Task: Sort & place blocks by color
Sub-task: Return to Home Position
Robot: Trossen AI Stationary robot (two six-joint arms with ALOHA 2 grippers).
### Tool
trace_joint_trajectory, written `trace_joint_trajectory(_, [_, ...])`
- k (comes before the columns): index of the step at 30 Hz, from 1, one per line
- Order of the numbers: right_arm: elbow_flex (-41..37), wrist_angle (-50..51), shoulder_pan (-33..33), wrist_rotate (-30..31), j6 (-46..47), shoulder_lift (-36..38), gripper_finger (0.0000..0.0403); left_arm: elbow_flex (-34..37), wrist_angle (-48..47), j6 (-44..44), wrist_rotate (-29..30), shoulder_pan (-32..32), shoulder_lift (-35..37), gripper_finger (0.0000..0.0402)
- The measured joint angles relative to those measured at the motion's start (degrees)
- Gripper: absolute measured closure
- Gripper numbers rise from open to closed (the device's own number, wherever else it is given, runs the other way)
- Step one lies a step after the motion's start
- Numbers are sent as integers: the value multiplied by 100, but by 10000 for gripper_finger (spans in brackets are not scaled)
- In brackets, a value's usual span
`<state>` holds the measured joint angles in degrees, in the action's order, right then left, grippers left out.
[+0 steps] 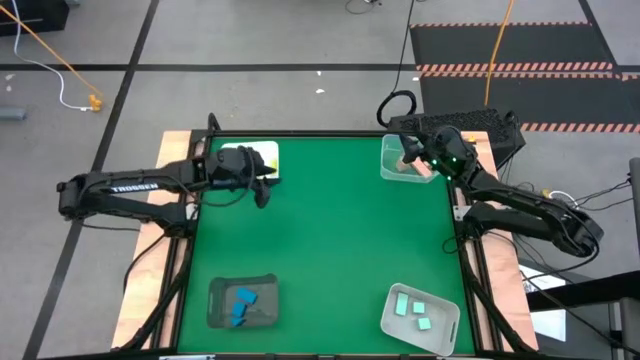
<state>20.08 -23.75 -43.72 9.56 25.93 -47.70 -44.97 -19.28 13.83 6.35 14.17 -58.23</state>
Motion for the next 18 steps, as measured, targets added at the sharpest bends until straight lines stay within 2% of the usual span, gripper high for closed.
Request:
trace_joint_trajectory(3, [0, 0, 3, -238, -2, 80, 94, 579, 830, 108, 0, -77, 24, 229])
trace_joint_trajectory(10, [0, 2, 92, -237, 37, 98, 94, 1821, 2807, 330, 11, -205, 23, 229])
trace_joint_trajectory(18, [0, 11, 109, -238, 39, 98, 94, 2821, 3898, 747, 13, -222, 25, 229])
